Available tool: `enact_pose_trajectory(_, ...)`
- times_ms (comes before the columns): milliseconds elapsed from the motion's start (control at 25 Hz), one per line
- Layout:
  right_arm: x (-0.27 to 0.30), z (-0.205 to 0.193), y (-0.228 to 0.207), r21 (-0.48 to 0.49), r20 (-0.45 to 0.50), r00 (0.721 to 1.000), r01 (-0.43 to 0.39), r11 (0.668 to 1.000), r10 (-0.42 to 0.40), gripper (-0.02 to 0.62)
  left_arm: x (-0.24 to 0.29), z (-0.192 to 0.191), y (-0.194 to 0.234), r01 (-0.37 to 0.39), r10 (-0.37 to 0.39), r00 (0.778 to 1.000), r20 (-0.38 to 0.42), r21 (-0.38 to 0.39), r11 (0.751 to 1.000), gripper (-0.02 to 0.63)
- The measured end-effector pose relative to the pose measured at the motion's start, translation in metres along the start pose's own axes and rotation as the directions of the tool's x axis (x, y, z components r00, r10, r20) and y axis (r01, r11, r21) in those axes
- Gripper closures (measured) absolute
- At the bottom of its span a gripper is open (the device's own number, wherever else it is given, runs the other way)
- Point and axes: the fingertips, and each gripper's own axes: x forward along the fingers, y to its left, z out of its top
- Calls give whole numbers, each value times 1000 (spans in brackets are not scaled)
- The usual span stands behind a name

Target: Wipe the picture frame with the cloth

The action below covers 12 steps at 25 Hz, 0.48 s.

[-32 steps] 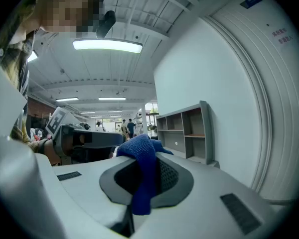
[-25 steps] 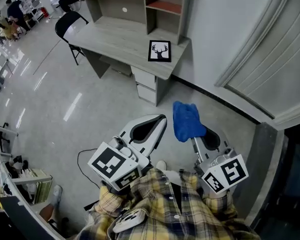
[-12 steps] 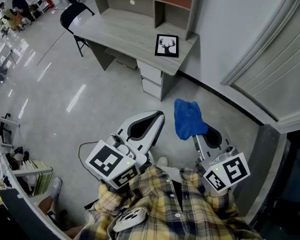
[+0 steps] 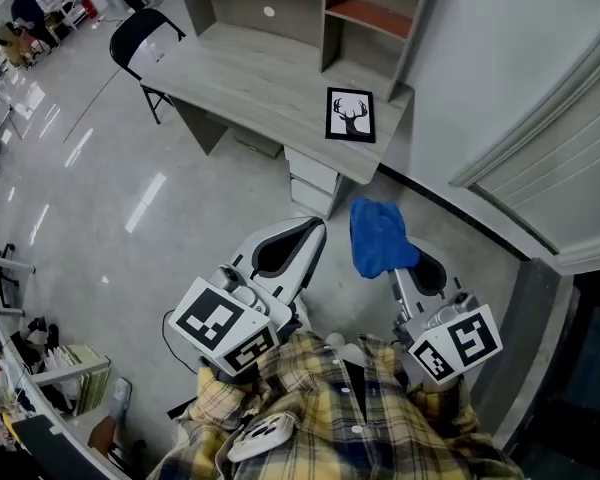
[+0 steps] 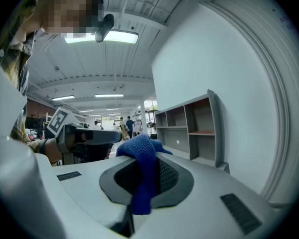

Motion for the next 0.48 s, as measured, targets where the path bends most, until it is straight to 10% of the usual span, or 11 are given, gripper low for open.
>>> enact_pose_trajectory(480,113,6,-19,29,-50,989,137,990,-136,561,19,28,125,68,-70,996,-50,-51,996,601)
